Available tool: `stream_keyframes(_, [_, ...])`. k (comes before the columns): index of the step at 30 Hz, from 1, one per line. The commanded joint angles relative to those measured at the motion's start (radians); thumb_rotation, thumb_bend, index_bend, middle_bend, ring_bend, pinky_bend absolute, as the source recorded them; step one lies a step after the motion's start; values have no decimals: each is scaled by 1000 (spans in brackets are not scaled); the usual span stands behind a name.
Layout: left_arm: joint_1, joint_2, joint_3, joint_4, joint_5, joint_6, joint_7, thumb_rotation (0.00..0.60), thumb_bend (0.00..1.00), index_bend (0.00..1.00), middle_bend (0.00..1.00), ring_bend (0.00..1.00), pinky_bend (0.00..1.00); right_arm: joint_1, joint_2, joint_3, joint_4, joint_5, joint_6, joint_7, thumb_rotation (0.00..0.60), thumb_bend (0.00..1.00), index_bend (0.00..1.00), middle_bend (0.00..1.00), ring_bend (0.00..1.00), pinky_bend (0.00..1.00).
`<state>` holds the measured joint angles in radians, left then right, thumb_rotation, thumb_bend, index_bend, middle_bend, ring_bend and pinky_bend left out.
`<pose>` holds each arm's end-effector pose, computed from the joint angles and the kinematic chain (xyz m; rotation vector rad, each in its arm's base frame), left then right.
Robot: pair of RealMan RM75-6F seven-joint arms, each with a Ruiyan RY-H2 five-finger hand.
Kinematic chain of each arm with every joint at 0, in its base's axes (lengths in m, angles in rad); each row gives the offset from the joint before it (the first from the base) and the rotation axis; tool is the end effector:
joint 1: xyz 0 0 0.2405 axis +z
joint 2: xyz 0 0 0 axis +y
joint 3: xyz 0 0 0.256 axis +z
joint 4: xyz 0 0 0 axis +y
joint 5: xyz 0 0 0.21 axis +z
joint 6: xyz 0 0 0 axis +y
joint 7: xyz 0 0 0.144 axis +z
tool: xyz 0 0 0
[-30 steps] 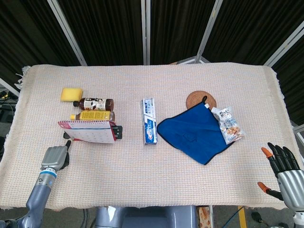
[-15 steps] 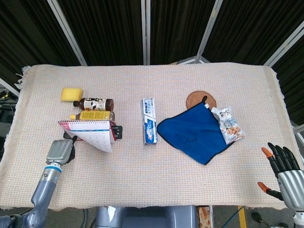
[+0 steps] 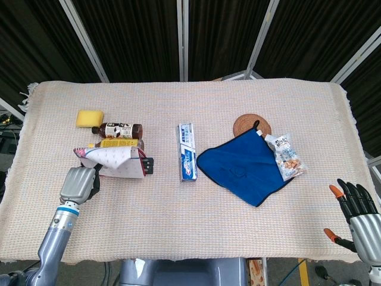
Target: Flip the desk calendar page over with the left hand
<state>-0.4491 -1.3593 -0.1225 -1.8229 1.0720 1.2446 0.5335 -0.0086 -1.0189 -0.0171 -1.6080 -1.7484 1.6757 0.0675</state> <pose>-0.2061 0.2671 0.0519 -1.5930 -1.0060 -0.7968 -0.2943 -0.1351 0.1906 1.4935 -0.7652 1.0215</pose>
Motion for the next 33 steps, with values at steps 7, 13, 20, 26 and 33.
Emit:
stream_keyframes(7, [33,43,-41,-6,210,147,-131,600,821,0,427,422,441,0,0,0,-1,0,-1,-2,600,35,0,0,0,0])
stream_keyframes(13, [12,86,-73,1,177,125,-70,600,360,0,42,138,223,1,-2,-1,0,1,-6,-5,600,34,0,0,0,0])
stream_keyframes(20, [-50,153,-96,-13,-45,-57,3,600,28,0,0,0,67,2,-3,1,1,6,-10,-3,600,34,0,0,0,0])
stream_keyframes(26, [-89,175,-88,2,-187,-173,8,600,14,0,0,0,81,3,-4,1,3,7,-13,-4,600,35,0,0,0,0])
stream_keyframes(33, [-108,181,-58,24,-246,-230,-2,600,14,0,0,96,183,3,-5,0,3,4,-12,-6,600,34,0,0,0,0])
